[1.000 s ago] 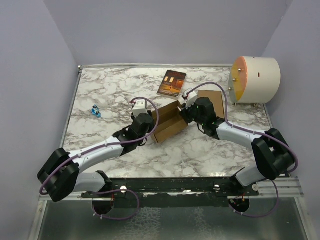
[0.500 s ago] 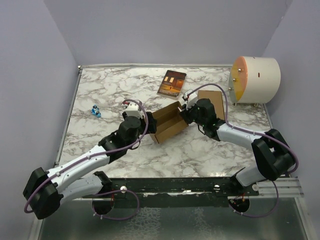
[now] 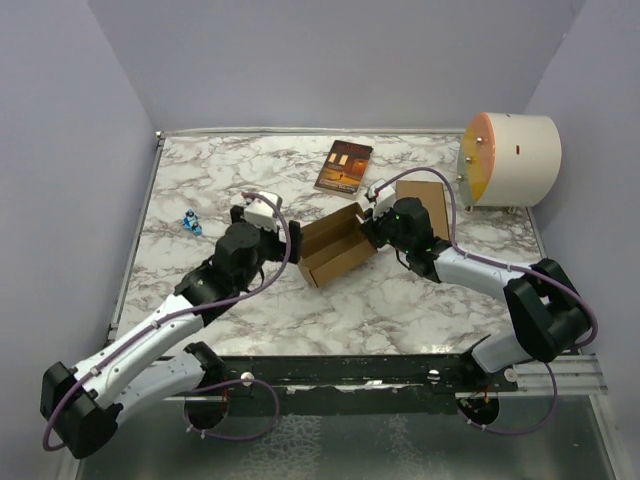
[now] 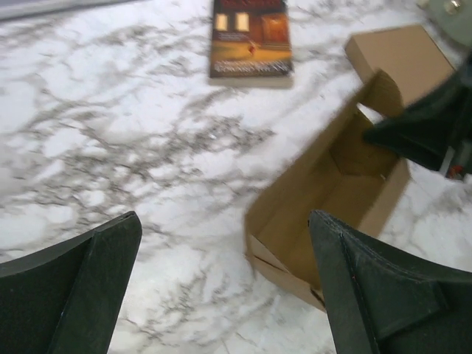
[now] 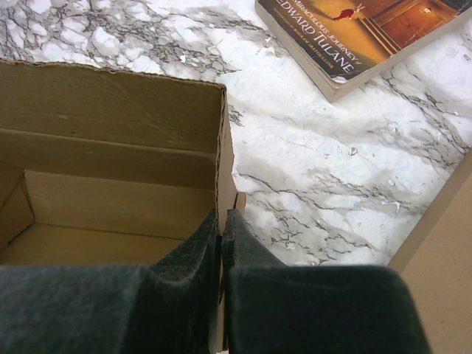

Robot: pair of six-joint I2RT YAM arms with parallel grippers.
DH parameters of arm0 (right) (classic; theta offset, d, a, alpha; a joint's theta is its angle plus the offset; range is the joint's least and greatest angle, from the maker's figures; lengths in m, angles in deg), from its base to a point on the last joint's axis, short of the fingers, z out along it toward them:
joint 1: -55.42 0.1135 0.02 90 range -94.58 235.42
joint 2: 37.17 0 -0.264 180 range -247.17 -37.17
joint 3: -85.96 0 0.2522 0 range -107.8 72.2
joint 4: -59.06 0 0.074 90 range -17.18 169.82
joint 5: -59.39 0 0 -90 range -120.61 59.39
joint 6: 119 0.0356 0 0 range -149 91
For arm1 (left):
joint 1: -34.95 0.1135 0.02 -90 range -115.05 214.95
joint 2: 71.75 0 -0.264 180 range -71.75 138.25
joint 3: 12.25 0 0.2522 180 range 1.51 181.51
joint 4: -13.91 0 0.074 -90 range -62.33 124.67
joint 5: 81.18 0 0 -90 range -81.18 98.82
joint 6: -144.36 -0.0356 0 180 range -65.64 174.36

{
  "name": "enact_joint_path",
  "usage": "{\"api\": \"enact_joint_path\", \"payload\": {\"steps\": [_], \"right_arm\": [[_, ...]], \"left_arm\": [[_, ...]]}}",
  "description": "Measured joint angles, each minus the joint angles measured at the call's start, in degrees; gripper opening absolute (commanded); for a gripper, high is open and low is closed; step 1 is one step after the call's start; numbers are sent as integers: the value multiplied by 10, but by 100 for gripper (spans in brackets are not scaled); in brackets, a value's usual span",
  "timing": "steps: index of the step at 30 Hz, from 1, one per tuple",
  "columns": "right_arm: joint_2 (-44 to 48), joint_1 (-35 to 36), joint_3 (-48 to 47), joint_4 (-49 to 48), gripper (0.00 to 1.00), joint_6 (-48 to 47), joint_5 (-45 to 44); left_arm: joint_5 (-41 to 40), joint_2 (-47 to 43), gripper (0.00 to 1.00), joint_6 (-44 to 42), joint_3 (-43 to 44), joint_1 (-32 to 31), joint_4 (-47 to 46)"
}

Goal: Fold the paper box

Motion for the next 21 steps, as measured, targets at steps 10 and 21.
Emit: {"api": "enact_joint_path", "payload": {"steps": [10, 21], "right_arm": [[0, 0, 0, 0, 3, 0, 2], [2, 0, 1, 0, 3, 0, 5]], "left_arm": [[255, 105, 82, 26, 82, 402, -8], [218, 324, 85, 119, 106, 552, 16]]}}
